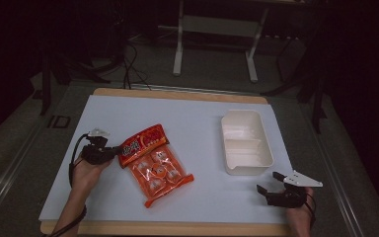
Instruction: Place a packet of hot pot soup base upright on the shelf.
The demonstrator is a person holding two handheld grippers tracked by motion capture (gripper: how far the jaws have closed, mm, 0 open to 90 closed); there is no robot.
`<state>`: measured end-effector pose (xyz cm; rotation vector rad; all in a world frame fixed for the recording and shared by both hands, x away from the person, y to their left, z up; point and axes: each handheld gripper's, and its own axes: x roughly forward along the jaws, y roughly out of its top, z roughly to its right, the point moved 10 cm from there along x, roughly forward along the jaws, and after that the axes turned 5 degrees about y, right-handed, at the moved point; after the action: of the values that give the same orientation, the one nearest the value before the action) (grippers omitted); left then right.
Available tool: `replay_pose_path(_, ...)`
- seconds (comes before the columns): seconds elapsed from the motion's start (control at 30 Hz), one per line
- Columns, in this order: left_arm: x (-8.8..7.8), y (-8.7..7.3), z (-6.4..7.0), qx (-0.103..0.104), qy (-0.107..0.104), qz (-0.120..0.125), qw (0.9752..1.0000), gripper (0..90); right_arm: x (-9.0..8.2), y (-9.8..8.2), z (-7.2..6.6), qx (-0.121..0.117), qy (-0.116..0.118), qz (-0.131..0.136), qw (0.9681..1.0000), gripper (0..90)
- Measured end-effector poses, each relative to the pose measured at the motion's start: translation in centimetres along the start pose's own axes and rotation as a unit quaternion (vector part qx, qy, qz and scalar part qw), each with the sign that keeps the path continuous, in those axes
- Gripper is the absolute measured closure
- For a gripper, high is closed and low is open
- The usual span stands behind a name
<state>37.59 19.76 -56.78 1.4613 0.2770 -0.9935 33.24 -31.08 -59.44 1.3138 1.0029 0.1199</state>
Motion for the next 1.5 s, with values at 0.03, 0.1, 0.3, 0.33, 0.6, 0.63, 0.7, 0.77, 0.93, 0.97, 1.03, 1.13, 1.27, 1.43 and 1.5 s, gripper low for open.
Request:
replay_pose_path(0.03,-0.2,-0.3,0.3,0.002,-0.004,0.001,1.0,90.0,0.0,0.0,0.0,0.0,0.0,0.0,1.0,11.9)
replay_pose_path(0.1,-0.5,-0.6,0.8,0.016,-0.006,0.001,0.9999,90.0,0.0,0.0,0.0,0.001,0.001,0.0,1.0,11.9)
replay_pose_path(0.3,0.3,0.2,1.7,0.021,-0.055,-0.002,0.9983,81.1,0.1,-0.1,-0.1,-0.002,0.003,-0.005,1.0,11.9)
replay_pose_path(0.33,0.4,0.5,1.9,0.02,-0.064,0.0,0.9977,80.2,0.1,-0.1,-0.1,-0.003,0.003,-0.006,1.0,11.9)
replay_pose_path(0.6,2.8,1.9,3.2,0.038,-0.069,-0.025,0.9966,75.7,0.1,-0.1,-0.2,-0.004,0.007,-0.007,0.9999,11.9)
replay_pose_path(0.63,3.0,2.1,3.4,0.042,-0.066,-0.026,0.9965,75.7,0.1,-0.1,-0.2,-0.005,0.007,-0.007,0.9999,11.9)
replay_pose_path(0.7,3.4,2.7,3.5,0.049,-0.059,-0.029,0.9966,75.7,0.1,-0.1,-0.2,-0.006,0.008,-0.007,0.9999,11.9)
replay_pose_path(0.77,3.8,3.3,3.6,0.05,-0.058,-0.031,0.9966,76.0,0.1,-0.1,-0.2,-0.007,0.009,-0.008,0.9999,11.9)
replay_pose_path(0.93,4.8,4.2,3.9,0.063,-0.051,-0.052,0.9953,77.3,0.2,-0.1,-0.3,-0.008,0.011,-0.009,0.9999,11.9)
replay_pose_path(0.97,5.0,4.3,4.0,0.068,-0.05,-0.058,0.9948,77.3,0.2,-0.1,-0.3,-0.009,0.012,-0.009,0.9999,11.9)
replay_pose_path(1.03,5.4,4.6,4.1,0.074,-0.046,-0.065,0.994,77.4,0.2,-0.1,-0.3,-0.009,0.012,-0.01,0.9998,11.9)
replay_pose_path(1.13,5.8,5.2,4.4,0.081,-0.043,-0.071,0.9932,77.4,0.2,-0.1,-0.4,-0.01,0.013,-0.011,0.9998,11.9)
replay_pose_path(1.27,6.3,5.5,4.7,0.093,-0.04,-0.082,0.9915,77.6,0.2,-0.2,-0.4,-0.011,0.014,-0.012,0.9998,11.9)
replay_pose_path(1.43,6.9,5.7,4.4,0.106,-0.027,-0.107,0.9883,78.1,0.2,-0.2,-0.4,-0.013,0.016,-0.014,0.9997,11.9)
replay_pose_path(1.5,7.1,5.8,4.3,0.111,-0.027,-0.114,0.9868,78.3,0.2,-0.2,-0.5,-0.014,0.017,-0.014,0.9997,12.0)
